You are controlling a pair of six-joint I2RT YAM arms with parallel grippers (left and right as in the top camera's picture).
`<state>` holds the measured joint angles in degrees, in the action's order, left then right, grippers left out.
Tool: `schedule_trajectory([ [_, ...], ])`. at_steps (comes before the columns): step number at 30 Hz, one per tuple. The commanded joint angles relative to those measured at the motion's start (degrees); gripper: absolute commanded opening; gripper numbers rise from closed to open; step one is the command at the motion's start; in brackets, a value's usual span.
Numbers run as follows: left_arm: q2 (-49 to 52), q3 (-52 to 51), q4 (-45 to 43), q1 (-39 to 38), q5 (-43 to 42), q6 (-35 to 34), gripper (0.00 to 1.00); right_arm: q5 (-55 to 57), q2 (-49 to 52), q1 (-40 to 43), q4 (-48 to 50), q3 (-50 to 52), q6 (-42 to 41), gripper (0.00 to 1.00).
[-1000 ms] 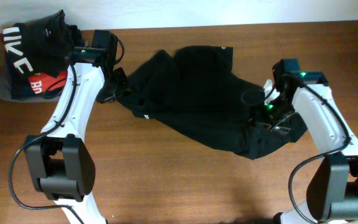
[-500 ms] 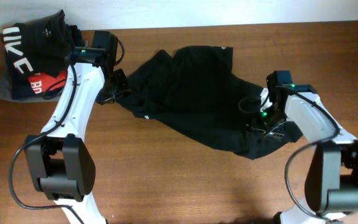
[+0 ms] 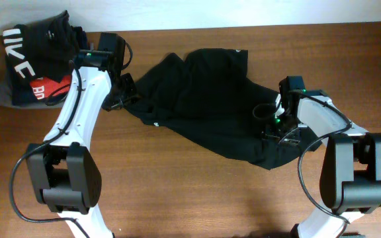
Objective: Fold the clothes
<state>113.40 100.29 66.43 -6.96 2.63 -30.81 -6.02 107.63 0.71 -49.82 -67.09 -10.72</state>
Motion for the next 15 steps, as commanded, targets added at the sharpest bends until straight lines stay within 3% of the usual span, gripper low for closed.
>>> schedule_trajectory([
  [1, 0.3, -0.1, -0.2, -0.1, 0.9, 0.9, 0.02, 2.4, 0.3, 0.1, 0.1, 0.4, -0.5, 0.61],
  [10, 0.3, -0.1, -0.2, -0.1, 0.9, 0.9, 0.02, 1.4, 0.2, 0.1, 0.2, 0.3, -1.0, 0.3],
  [15, 0.3, -0.1, -0.2, -0.1, 0.9, 0.9, 0.02, 1.1, 0.2, 0.1, 0.2, 0.2, -1.8, 0.04],
])
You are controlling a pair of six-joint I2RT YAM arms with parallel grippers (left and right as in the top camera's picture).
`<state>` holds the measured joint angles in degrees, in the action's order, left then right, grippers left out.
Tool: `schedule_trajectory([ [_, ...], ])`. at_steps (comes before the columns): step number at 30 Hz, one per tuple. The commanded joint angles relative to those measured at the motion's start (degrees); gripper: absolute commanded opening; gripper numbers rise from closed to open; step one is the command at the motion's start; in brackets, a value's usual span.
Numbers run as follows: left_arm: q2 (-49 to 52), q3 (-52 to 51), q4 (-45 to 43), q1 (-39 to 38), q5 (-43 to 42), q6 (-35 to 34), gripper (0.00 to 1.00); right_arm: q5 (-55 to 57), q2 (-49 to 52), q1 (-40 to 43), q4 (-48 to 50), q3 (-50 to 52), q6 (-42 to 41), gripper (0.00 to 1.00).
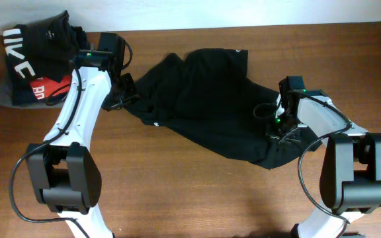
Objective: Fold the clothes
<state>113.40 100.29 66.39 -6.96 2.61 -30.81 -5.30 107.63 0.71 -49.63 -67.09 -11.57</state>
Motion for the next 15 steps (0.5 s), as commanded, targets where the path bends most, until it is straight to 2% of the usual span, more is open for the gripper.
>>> schedule_trajectory([
  [1, 0.3, -0.1, -0.2, -0.1, 0.9, 0.9, 0.02, 0.4, 0.2, 0.1, -0.2, 0.2, -1.0, 0.04],
  [7, -0.1, 0.5, 0.3, -0.1, 0.9, 1.0, 0.01, 0.4, -1.9, 0.1, -4.8, -3.1, -1.0, 0.04],
  [15, -6.1, 5.8, 5.8, -0.2, 0.9, 2.5, 0.01, -0.5, -11.0, 0.1, -16.4, -13.5, -2.5, 0.04],
])
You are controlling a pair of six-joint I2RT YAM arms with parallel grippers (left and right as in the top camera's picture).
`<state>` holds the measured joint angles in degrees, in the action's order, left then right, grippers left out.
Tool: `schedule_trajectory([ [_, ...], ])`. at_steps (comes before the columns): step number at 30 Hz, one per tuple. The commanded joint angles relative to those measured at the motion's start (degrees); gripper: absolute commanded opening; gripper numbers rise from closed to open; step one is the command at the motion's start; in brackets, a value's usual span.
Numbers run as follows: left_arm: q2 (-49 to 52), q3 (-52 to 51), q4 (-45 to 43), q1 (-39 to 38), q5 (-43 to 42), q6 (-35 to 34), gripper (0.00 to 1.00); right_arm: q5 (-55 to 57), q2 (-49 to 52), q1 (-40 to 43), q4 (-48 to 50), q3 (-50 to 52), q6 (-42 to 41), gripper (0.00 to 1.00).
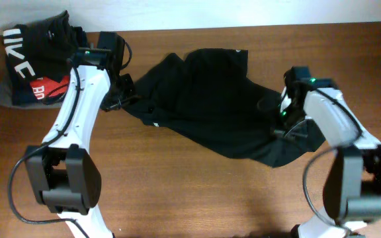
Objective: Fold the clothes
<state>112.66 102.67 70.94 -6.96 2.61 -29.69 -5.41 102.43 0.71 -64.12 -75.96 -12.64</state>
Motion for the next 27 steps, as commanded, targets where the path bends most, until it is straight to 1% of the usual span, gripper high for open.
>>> schedule_trajectory([
  [1, -6.4, 3.8, 1.9, -0.2, 0.9, 1.4, 0.01, -0.9, -7.3, 0.1, -3.1, -5.8, -1.4, 0.04],
  [6, -13.4, 4.3, 4.2, -1.2, 0.9, 1.4, 0.01, -3.4, -16.3, 0.1, -8.8, -11.5, -1.4, 0.04],
  [15, -28.7, 4.4, 5.2, -5.6, 0.9, 1.3, 0.01, -3.4, -31.5, 0.0, -16.3, -20.5, -1.4, 0.04],
  [21, -40.8, 6.2, 5.4, -9.7, 0.9, 1.3, 0.0, -3.4, -37.0, 0.0, -23.3, -28.3, -1.4, 0.04],
  [27, -50.5, 11.8, 6.7, -12.1, 0.0, -0.4, 0.01, -3.4, -38.4, 0.0, -32.9, -42.0, -1.4, 0.04],
])
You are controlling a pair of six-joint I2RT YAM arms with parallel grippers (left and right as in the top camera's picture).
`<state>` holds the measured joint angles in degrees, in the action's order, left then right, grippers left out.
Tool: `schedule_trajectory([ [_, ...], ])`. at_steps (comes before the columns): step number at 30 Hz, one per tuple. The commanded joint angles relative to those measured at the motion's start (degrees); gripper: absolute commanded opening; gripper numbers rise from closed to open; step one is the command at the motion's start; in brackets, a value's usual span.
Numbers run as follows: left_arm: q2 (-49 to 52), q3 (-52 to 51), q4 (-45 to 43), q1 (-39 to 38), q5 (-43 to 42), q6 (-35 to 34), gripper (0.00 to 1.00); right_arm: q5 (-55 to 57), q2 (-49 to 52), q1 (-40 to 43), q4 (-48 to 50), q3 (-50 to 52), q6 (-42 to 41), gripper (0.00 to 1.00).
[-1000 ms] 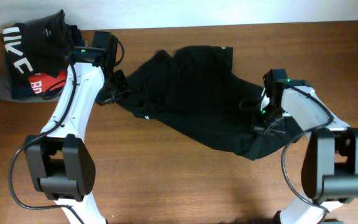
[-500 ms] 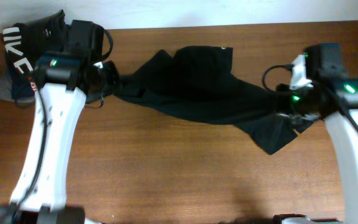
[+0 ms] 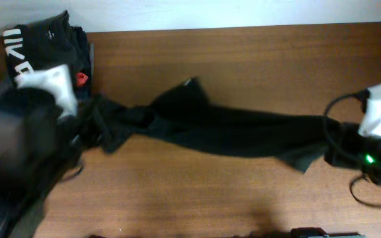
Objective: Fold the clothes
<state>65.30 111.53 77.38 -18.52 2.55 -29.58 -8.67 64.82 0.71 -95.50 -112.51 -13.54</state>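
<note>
A black garment stretches in a long narrow band across the middle of the wooden table. Its left end runs into my left gripper, whose arm is a big motion-blurred shape at the left edge. Its right end runs into my right gripper, near the right edge, with the white wrist behind it. Both grippers look shut on the cloth, though blur hides the fingers themselves. A fold of the garment peaks upward at about a third of its length from the left.
A pile of dark clothes with white lettering and a red patch sits in the back left corner, close behind my left arm. Cables trail from my right arm near the right table edge.
Both grippers have moved apart and towards the front, left one further left, right one further right. The garment, then a broad crumpled heap, is now pulled into a long thin band.
For the first two moments both grippers sat at opposite edges of the crumpled black garment, hardly changing. Then the right arm had shifted slightly outward with its edge. Now the cloth is stretched out between the two widely separated grippers.
</note>
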Motion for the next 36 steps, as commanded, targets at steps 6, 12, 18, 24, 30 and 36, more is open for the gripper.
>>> schedule_trajectory([
  [6, -5.7, 10.4, 3.1, -0.5, -0.2, -1.2, 0.01, -5.1, -1.2, 0.0, -1.8, -15.2, -0.5, 0.04],
  [12, -2.8, 10.6, 2.1, -0.5, 1.2, -1.2, 0.01, -3.8, 0.4, 0.0, -1.6, -16.3, -0.5, 0.04],
  [18, 8.5, 10.6, -3.0, -0.5, 7.3, 0.9, 0.01, -1.0, 8.3, 0.0, 3.3, -16.3, -0.2, 0.03],
  [24, 24.2, 10.6, -18.7, 1.2, 8.5, 7.1, 0.01, -2.1, 20.4, 0.0, 16.8, -16.3, -0.3, 0.04],
  [30, 34.1, 15.5, -30.2, 5.8, 8.5, 11.6, 0.01, -5.7, 29.1, 1.4, 25.8, -19.0, 1.4, 0.04],
  [36, 33.1, 29.0, -23.6, 13.2, 7.3, 12.6, 0.01, -5.2, 28.2, 8.5, 23.2, -25.4, 4.3, 0.04],
])
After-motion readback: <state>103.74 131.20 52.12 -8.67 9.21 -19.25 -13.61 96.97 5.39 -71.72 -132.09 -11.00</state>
